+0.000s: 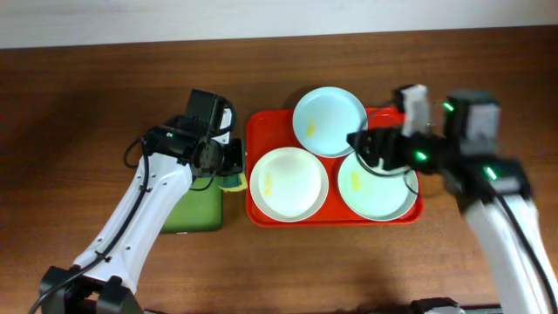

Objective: Clean dirty plates on tray and stack at the side

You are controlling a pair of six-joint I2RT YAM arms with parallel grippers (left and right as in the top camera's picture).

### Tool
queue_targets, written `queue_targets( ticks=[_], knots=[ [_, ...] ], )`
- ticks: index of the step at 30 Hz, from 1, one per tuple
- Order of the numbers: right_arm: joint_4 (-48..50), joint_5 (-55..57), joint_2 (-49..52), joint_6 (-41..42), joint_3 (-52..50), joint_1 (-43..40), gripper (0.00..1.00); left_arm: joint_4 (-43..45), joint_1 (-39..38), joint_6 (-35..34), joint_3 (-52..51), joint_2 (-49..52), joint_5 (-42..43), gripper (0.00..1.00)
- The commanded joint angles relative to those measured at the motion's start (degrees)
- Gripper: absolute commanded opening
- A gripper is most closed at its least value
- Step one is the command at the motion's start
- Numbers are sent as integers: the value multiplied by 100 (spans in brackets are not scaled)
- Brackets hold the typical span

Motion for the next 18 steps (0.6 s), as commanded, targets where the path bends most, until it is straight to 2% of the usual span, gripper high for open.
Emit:
queue_targets(
  ticks=[1, 2, 6, 9, 12, 17, 18],
  knots=[
    [-221, 1987, 1294, 518, 334, 1014, 24, 291, -166, -699, 20, 109, 72, 0],
    [-195, 2758, 1867, 852, 332, 1440, 24, 402, -267, -717, 20, 197, 81, 0],
    [214, 2949, 3209, 874, 332, 1943, 27, 634, -708, -800, 20, 621, 59, 0],
    [267, 3230, 3244, 601, 354, 1934, 38, 667, -743, -798, 20, 811, 57, 0],
    [352, 3674, 3259, 592, 365, 1934, 41, 739, -743, -800, 20, 1088, 68, 0],
    [623, 3392, 3270, 590, 59, 1961, 39, 857, -914, -800, 20, 1532, 365, 0],
    [649, 3392, 3274, 592, 2, 1961, 33, 931, -981, -800, 22, 1532, 365, 0]
  ],
)
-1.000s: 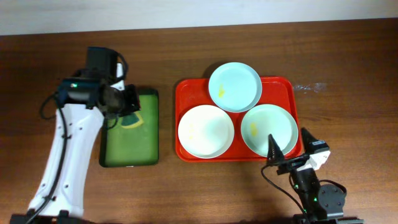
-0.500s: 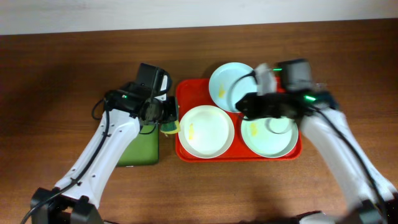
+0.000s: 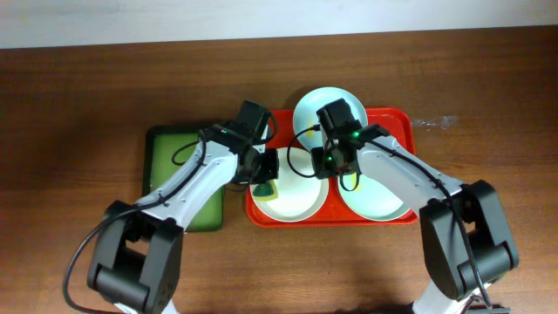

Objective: Clean dirty plates on tray and stack at the side

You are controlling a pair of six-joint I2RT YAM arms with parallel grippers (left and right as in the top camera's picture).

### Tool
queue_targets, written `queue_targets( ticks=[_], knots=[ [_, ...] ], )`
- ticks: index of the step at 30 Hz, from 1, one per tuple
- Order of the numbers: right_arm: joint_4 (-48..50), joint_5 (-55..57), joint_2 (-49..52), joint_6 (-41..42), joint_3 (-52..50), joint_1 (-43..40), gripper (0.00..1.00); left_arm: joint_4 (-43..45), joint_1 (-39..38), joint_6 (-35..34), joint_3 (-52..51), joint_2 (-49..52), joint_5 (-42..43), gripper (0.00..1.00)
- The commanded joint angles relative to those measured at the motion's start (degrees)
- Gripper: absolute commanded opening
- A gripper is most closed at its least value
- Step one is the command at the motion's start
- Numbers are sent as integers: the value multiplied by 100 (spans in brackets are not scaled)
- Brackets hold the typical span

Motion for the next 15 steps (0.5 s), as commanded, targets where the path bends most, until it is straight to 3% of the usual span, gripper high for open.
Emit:
queue_targets(
  ticks=[1, 4, 7, 10, 12, 13, 14, 15],
  knots=[
    [127, -20, 98, -52, -190, 42, 33, 168, -210, -50, 22, 48, 144, 0],
    [175, -22, 391, -55, -221, 42, 30, 273, -293, -52, 22, 48, 144, 0],
    [179, -24, 433, -52, -221, 17, 5, 444, -374, -566, 20, 219, 35, 0],
    [260, -149, 433, -50, -221, 20, 5, 898, -675, -566, 20, 728, 13, 0],
    [260, -146, 433, -50, -221, 20, 5, 1001, -686, -566, 22, 820, -555, 1],
    [264, -146, 433, -52, -221, 20, 4, 1001, -686, -564, 22, 817, -960, 23],
    [267, -146, 433, -52, -221, 20, 5, 1001, -686, -542, 22, 820, -1023, 32],
    [264, -146, 433, -52, -221, 20, 5, 1001, -686, -542, 22, 817, -1025, 32]
  ],
)
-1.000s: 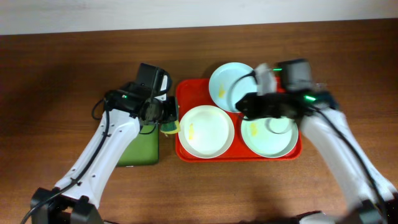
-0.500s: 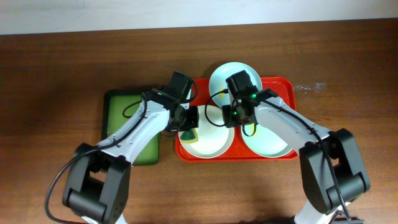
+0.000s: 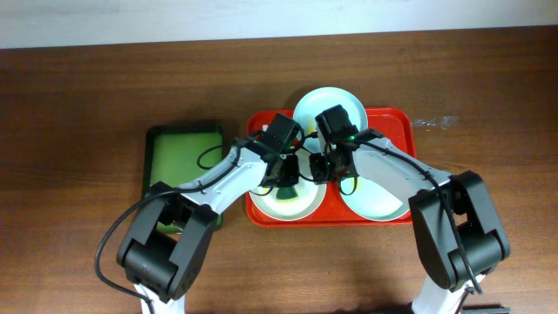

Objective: Clean dirty plates on tray and stack at the side
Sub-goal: 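Scrub the lower-left white plate with the sponge in the left gripper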

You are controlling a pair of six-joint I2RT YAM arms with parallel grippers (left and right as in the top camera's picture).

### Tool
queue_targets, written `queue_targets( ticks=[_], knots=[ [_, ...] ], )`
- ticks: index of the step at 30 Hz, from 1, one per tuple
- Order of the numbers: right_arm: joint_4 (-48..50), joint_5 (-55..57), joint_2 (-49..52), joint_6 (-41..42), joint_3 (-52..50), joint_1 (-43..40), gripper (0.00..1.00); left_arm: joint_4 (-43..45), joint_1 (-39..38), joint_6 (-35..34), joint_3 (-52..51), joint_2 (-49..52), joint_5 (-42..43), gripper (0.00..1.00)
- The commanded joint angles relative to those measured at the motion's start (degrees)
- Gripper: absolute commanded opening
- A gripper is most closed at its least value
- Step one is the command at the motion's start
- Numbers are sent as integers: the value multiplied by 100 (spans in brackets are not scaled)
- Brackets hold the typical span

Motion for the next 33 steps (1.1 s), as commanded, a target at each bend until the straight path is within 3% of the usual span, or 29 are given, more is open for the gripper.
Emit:
queue_targets(
  ticks=[1, 8, 14, 16, 19, 24, 26, 28, 33],
  knots=[
    [-2, 70, 111, 20, -63, 26, 5, 17, 22, 4, 28, 39, -398, 29],
    [26, 72, 111, 17, -63, 26, 9, -868, 516, 7, 404, -262, 754, 32],
    [57, 70, 111, 20, -63, 26, 11, -1276, 431, 4, 380, -262, 739, 35],
    [57, 70, 111, 20, -63, 26, 11, -1071, 424, 0, 175, -262, 509, 32],
    [42, 70, 111, 17, -63, 26, 11, -859, 426, 2, 140, -262, 505, 0],
    [39, 72, 111, 17, -63, 26, 11, -1355, 566, 291, 310, -380, -737, 0],
    [39, 72, 111, 17, -63, 26, 10, -1292, 562, 284, 531, -535, -511, 0],
    [66, 72, 111, 20, -63, 26, 11, -1054, 560, 81, 509, -507, 518, 0],
    [118, 74, 114, 20, -63, 26, 9, -951, 170, -85, 501, 35, 498, 0]
  ],
)
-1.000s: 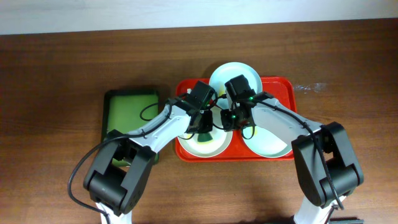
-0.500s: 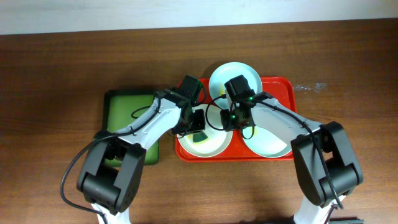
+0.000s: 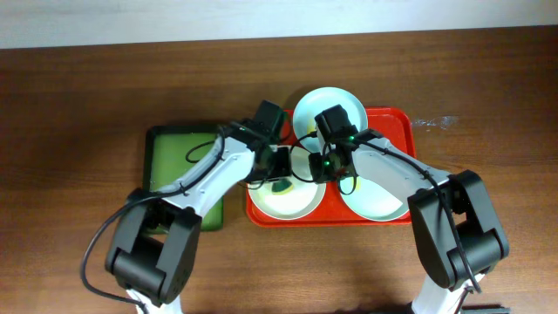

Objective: Clean dirty plates on tray and stack at the side
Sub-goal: 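Scrub the lower-left white plate with the sponge in the left gripper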

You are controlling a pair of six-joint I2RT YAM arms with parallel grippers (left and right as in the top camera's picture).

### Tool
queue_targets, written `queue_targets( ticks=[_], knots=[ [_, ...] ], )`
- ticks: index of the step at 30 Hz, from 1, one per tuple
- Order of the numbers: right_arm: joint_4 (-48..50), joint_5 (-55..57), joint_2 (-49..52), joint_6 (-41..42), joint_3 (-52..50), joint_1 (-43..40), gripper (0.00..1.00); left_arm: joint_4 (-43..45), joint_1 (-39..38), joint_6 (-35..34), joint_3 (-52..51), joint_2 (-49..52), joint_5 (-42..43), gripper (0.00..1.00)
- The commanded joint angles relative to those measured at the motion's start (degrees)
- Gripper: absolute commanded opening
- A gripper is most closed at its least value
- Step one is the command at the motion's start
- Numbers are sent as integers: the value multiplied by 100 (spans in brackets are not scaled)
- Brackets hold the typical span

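Observation:
A red tray (image 3: 411, 122) holds three pale plates: one at the back (image 3: 336, 100), one front left (image 3: 296, 205), one front right (image 3: 384, 199). My left gripper (image 3: 277, 174) hangs over the front left plate, shut on a yellow-green sponge (image 3: 281, 186) that rests on the plate's surface. My right gripper (image 3: 324, 170) sits at that same plate's right rim and seems closed on it, though its fingertips are mostly hidden under the wrist.
A green mat (image 3: 170, 161) lies on the brown wooden table left of the tray, partly under my left arm. Both arms cross over the tray's left half.
My left gripper and the sponge have shifted slightly left and back on the front left plate. My right gripper has stayed at the plate's right rim.
At first my left gripper held the sponge by the green mat and my right gripper hovered over the front right plate. Then both came to the front left plate, sponge at its left edge. The sponge then sat further in, and now lies near the plate's middle.

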Motion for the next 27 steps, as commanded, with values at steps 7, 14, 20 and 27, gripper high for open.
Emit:
queue_targets(
  ticks=[7, 14, 20, 27],
  knots=[
    [-22, 98, 90, 24, -63, 26, 7, -719, -114, -76, 181, 315, -3497, 0],
    [-22, 96, 90, 26, -63, 26, 7, 240, -166, -74, 122, 267, 481, 0],
    [-378, 94, 81, 26, 240, 26, 4, -144, -35, 267, 101, 278, -1530, 0],
    [-1412, 767, -304, 22, 1217, 153, 4, -479, 1287, 271, 131, -1314, -1386, 0]
  ],
)
